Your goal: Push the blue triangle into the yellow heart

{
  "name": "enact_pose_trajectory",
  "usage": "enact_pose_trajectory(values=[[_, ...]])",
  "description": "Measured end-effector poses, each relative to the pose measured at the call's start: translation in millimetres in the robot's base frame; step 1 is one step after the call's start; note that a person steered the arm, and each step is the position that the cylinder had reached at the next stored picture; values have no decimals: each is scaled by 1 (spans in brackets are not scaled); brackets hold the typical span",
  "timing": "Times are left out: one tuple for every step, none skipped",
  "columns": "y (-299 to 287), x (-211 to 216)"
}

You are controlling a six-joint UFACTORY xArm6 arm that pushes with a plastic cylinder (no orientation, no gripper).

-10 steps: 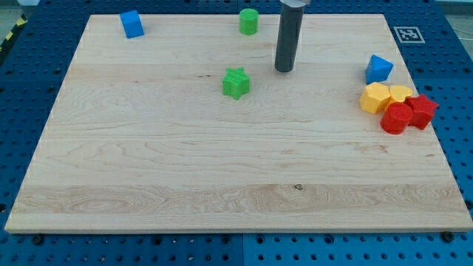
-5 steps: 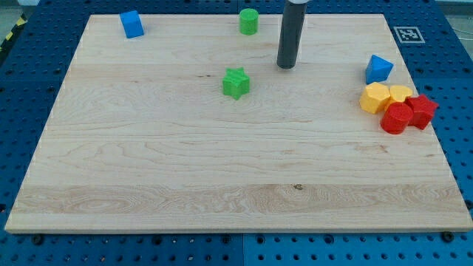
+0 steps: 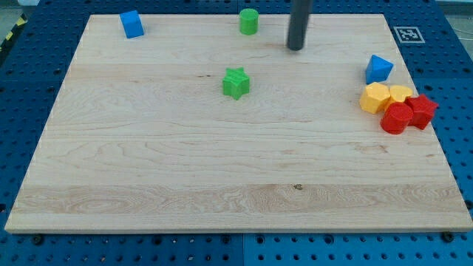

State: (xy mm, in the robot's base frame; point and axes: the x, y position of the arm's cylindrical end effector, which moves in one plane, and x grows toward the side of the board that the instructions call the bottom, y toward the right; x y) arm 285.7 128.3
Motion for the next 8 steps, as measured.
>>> enact_pose_trajectory(values=[[66,10],[91,38],[111,56],[134,76],[136,91],[136,91],[135,87],[134,79]])
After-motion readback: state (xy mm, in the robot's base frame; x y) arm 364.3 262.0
